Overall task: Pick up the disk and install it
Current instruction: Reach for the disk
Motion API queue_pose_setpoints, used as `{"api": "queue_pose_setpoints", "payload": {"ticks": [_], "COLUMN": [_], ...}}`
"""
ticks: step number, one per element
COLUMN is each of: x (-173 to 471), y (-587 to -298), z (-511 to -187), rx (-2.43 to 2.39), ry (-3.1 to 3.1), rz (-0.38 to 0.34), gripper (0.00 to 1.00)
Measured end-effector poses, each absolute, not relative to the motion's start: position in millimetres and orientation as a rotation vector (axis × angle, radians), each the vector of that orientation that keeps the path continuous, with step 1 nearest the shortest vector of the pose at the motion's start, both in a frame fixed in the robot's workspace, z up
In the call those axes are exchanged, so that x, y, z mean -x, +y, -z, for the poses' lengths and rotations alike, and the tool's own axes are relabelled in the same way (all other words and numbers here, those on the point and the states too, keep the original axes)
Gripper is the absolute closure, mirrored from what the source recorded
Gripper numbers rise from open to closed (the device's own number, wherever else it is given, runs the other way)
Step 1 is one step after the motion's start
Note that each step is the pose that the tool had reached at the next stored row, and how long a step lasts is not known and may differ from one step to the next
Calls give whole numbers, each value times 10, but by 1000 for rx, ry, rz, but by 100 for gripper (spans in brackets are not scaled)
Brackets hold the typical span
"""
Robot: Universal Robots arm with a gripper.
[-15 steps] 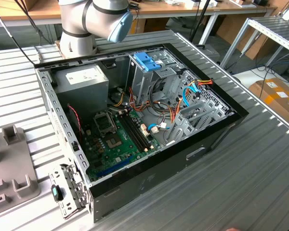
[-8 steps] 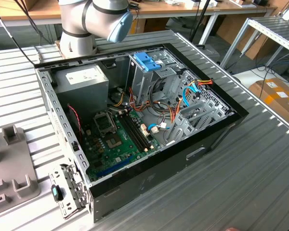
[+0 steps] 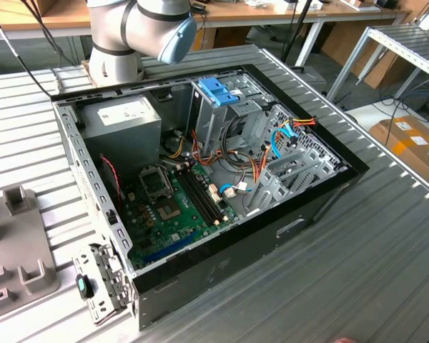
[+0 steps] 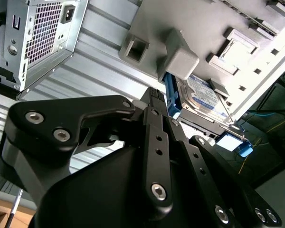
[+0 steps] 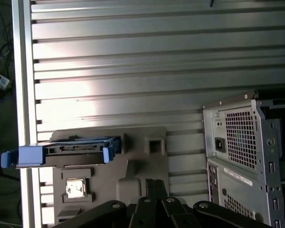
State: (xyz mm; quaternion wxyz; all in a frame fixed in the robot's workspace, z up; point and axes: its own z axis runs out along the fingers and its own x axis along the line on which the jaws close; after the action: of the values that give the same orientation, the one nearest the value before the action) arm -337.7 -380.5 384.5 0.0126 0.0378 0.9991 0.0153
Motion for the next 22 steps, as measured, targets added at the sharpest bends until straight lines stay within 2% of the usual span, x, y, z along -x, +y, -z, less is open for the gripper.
{"api": "queue_pose_setpoints", "payload": {"ticks": [22], "x": [3500], "y": [-3783], "z": [-3832], "rx": [-118], "ry": [3114], "rz": [-41], "gripper": [89]}}
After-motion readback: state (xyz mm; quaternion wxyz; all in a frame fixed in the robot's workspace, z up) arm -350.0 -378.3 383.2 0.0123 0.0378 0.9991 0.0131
